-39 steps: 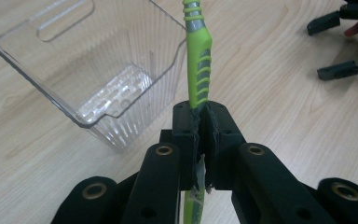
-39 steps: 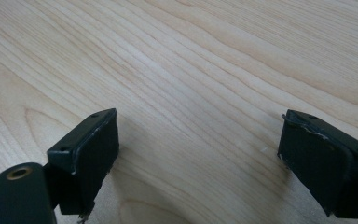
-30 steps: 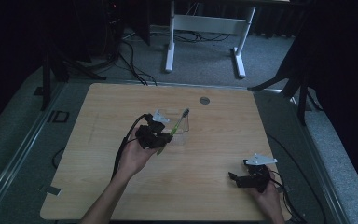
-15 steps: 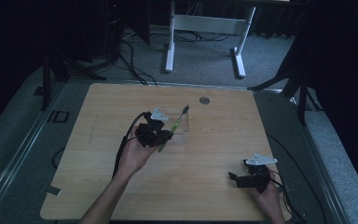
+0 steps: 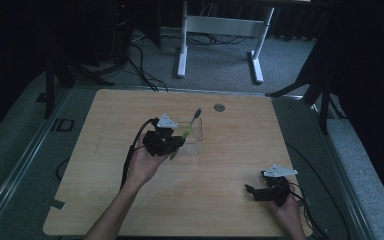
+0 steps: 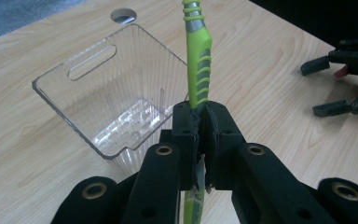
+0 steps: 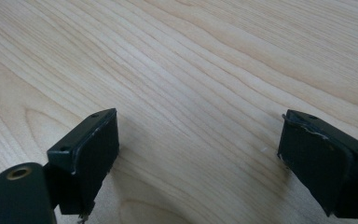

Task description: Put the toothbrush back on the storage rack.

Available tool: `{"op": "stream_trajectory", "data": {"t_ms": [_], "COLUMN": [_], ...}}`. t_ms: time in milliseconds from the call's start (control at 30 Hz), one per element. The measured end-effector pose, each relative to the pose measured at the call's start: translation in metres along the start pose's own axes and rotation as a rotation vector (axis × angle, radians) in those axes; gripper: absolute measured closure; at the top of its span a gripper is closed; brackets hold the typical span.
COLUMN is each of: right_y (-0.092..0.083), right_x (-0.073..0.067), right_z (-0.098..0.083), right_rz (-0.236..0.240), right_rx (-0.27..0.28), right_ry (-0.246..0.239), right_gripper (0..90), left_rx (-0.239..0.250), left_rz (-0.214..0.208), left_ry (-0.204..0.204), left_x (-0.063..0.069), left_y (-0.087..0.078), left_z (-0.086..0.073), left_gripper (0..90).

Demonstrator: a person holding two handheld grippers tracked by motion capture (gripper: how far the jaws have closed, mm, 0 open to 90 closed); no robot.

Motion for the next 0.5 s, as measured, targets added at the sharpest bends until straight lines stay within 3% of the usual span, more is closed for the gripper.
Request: {"op": "stream_trajectory", "data": {"t_ms": [500], "right_y": [0.0000], "right_x": [0.0000], "right_z": [0.0000], "right_rz": [0.000], "right_rx": [0.000], "right_ry": [0.000], "right_gripper": [12.0], "left_rx": [0.035], "left_rz": [-0.004], "left_ry": [-0.005], "left_x": [-0.0018], "left_y": [-0.0001], "left_z": [0.0023], "left_gripper": [83.5]}}
Point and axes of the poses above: each handheld gripper's, and its own axes: y roughly forward along the jaws, z roughly out of its top, x roughly to its right, the point moved 7 cm from there along y, roughly forward along the jaws, and after that the axes turned 11 degrees about z, right-handed, at the moved point
